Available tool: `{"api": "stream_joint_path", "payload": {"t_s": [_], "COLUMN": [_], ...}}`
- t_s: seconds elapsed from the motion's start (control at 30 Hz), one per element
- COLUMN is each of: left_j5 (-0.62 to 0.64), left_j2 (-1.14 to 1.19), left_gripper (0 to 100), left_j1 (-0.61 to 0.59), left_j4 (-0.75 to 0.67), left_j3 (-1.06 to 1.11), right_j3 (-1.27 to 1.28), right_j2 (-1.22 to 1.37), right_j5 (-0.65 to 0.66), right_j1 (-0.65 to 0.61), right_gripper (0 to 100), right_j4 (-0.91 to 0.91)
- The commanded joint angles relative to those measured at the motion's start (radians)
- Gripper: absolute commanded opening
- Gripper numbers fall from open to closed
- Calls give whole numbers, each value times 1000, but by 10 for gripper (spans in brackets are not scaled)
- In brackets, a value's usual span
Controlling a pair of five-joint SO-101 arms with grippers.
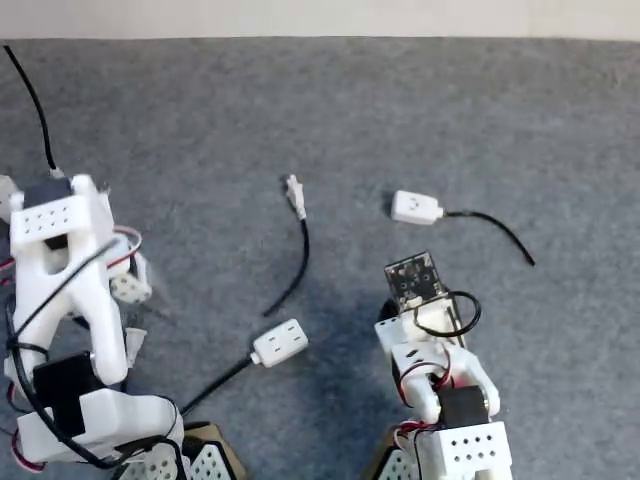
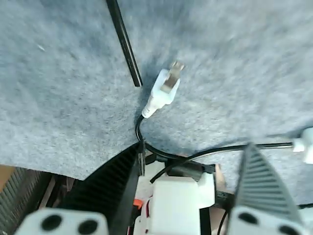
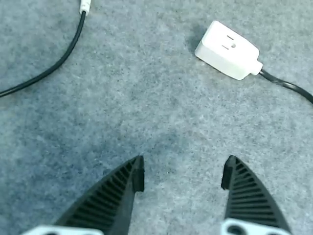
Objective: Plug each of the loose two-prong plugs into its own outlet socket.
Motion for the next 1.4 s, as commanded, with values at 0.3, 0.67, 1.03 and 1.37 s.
{"api": "stream_joint_path", "payload": {"t_s": [0.3, 0.67, 1.03, 1.37], "left_j5": [-121, -123, 14, 180], "left_j2": [-21, -13, -13, 226], "left_gripper": [260, 46, 42, 42], "left_j1": [-113, -24, 275, 556], "left_j4": [-259, -420, -285, -126], "left_j3": [240, 285, 87, -599], "right_j3": [33, 33, 33, 33], "right_j2": [-10, -10, -10, -10], "right_j5": [9, 11, 12, 12], "right_j1": [-12, -12, -12, -12], "right_gripper": [253, 253, 253, 253], "right_j4": [-24, -24, -24, -24]}}
